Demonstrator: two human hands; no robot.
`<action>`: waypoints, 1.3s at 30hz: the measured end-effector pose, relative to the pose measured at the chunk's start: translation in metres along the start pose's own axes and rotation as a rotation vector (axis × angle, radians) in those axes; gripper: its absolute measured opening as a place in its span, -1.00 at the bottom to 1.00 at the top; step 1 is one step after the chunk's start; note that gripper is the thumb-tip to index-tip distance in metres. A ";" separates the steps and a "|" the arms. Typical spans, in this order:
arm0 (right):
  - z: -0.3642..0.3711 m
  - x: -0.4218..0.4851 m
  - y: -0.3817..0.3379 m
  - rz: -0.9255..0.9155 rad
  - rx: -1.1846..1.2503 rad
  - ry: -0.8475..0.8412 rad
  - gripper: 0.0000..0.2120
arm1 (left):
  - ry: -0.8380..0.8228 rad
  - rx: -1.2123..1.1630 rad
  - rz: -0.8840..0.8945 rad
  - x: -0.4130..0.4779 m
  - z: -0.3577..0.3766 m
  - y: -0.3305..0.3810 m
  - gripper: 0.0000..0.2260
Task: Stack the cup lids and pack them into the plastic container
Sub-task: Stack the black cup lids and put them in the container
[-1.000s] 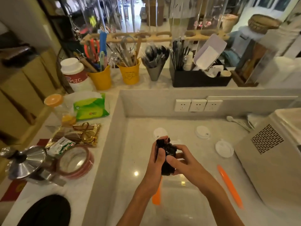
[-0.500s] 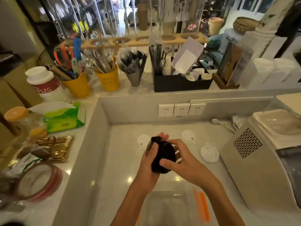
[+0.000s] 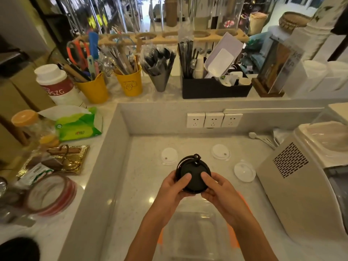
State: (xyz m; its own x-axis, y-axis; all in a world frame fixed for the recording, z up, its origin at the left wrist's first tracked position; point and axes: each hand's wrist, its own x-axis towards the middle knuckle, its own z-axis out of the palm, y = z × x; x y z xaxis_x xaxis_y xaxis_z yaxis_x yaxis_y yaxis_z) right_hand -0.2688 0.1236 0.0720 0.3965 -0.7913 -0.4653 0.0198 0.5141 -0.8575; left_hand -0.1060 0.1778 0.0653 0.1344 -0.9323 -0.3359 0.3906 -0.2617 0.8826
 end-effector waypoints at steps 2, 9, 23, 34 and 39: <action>0.001 0.000 0.003 -0.013 -0.046 0.023 -0.33 | 0.011 0.014 -0.001 -0.001 -0.002 -0.003 -0.59; -0.012 -0.007 0.005 -0.016 -0.044 -0.067 -0.34 | -0.049 0.087 -0.025 -0.001 -0.015 0.002 -0.61; -0.031 -0.014 0.053 0.238 -0.558 -0.239 -0.54 | 0.158 0.795 0.111 -0.010 -0.074 -0.044 -0.78; 0.004 0.032 0.143 0.351 -0.888 -0.199 -0.50 | 0.272 0.743 0.112 -0.025 -0.061 -0.123 -0.62; -0.004 0.031 0.155 0.307 -0.993 -0.188 -0.47 | 0.283 0.717 0.108 -0.027 -0.063 -0.126 -0.68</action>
State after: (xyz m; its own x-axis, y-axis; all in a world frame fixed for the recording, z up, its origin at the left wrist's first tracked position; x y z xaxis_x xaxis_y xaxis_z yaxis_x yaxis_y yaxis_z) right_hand -0.2572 0.1780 -0.0764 0.3946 -0.5656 -0.7242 -0.8320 0.1146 -0.5428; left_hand -0.1017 0.2516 -0.0573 0.4036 -0.8876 -0.2221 -0.3096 -0.3609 0.8797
